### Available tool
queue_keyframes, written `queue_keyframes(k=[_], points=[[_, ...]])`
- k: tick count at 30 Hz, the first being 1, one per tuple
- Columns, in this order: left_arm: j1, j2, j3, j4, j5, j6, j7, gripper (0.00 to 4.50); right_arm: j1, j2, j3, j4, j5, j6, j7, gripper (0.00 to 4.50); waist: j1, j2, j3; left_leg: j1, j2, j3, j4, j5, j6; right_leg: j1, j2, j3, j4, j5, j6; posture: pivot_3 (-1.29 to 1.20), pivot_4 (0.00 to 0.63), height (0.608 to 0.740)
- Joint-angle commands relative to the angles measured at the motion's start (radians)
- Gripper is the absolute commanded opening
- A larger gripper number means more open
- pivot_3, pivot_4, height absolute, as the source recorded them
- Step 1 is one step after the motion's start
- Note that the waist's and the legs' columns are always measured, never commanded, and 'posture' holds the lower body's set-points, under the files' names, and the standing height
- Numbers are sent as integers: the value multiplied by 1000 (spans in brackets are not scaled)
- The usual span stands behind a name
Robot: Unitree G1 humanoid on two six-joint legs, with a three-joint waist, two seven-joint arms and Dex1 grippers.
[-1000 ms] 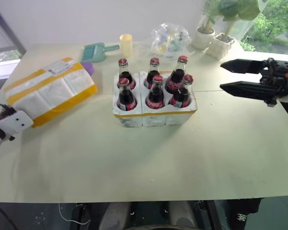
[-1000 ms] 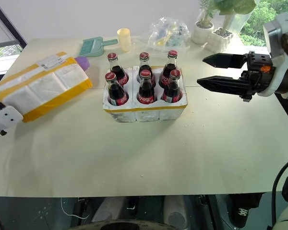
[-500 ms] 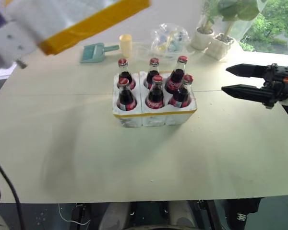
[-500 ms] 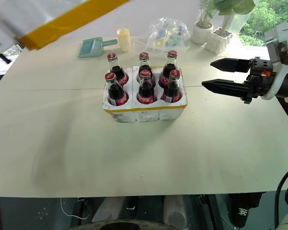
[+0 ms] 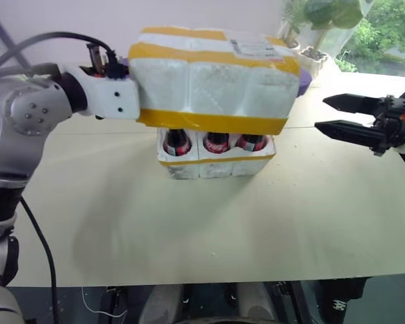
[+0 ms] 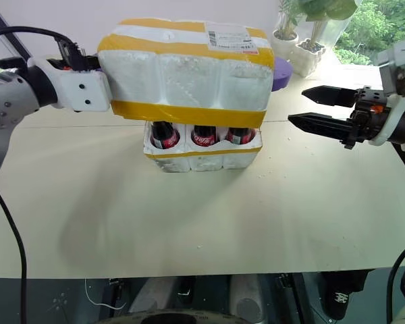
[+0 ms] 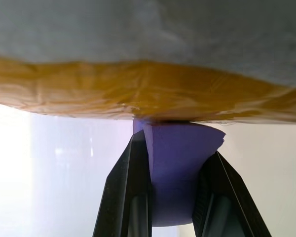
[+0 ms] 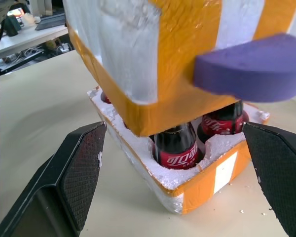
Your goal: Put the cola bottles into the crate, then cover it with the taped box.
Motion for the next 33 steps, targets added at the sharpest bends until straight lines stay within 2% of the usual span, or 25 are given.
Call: queue_keyframes(k=[1, 3, 5, 7, 11, 14, 21, 24, 26, 28, 29, 31, 33], points=[[15, 34, 6, -45, 87, -50, 9, 425, -5, 1, -45, -31, 23, -8, -14, 4500, 0, 0, 0, 0, 0, 0, 0, 0, 0, 0, 0, 0, 0, 0, 0, 0, 150, 740], [39, 18, 1, -65, 115, -54, 16, 425, -8, 3, -45, -33, 27, -9, -20, 4500, 1, 0, 0, 0, 0, 0, 0, 0, 0, 0, 0, 0, 0, 0, 0, 0, 150, 740], [68, -6, 0, -94, 118, -41, 12, 1437, -9, 5, -42, -34, 29, -12, -23, 4500, 1, 0, 0, 0, 0, 0, 0, 0, 0, 0, 0, 0, 0, 0, 0, 0, 150, 740], [93, -21, 3, -117, 124, -31, 6, 2268, -11, 5, -38, -30, 27, -18, -24, 4500, 2, 0, 0, 0, 0, 0, 0, 0, 0, 0, 0, 0, 0, 0, 0, 0, 150, 740], [145, -19, 32, -127, 146, -18, 13, 4430, -16, 5, -31, -22, 23, -25, -24, 4500, 2, 0, 0, 0, 0, 0, 0, 0, 0, 0, 0, 0, 0, 0, 0, 0, 150, 740], [189, -8, 68, -125, 129, -3, 4, 4479, -13, 7, -27, -22, 19, -32, -23, 4500, 2, 0, 0, 0, 0, 0, 0, 0, 0, 0, 0, 0, 0, 0, 0, 0, 150, 740], [281, -24, 270, -123, -116, 118, -53, 4479, 20, -2, -33, -23, 14, -41, -12, 4500, 2, 0, 0, 0, 1, 0, 0, 0, 0, 0, 0, 0, 0, 0, 0, 0, 150, 740], [327, -28, 437, -82, -360, 228, -168, 4479, 48, -16, -38, -22, 4, -48, 7, 4500, 2, 0, 0, 0, 0, -1, 1, 0, 0, 1, 0, 0, 0, 0, 0, 0, 150, 740], [363, -2, 549, -71, -575, 419, -302, 4479, 64, -28, -34, -21, -9, -57, 24, 4500, 0, 0, 0, 0, 1, -1, 1, 0, 0, 1, 0, 0, 0, 0, 0, 0, 150, 740], [389, 87, 662, -21, -811, 727, -472, 4479, 79, -43, -23, -17, -26, -72, 50, 4500, -5, 0, 0, 0, 1, -1, 2, 0, 0, 0, 1, 0, 0, 0, 0, 0, 150, 740], [394, 124, 704, 15, -891, 805, -543, 4479, 86, -51, -16, -14, -36, -80, 66, 4500, -9, 0, 0, 0, 1, -1, 2, 0, 0, 0, 3, 0, 0, 0, 0, 0, 150, 740], [367, 206, 719, 124, -969, 927, -605, 4479, 100, -67, -1, -12, -59, -106, 102, 4500, -15, 0, 0, 0, 1, -1, 2, 0, 1, 0, 4, 0, 1, -1, 0, 0, 150, 740], [345, 247, 716, 193, -1004, 957, -630, 4479, 100, -70, 5, -10, -68, -119, 115, 4500, -17, 1, 0, 1, 1, -1, 3, -1, 1, 2, 4, -1, 1, -1, 1, 0, 150, 740]])
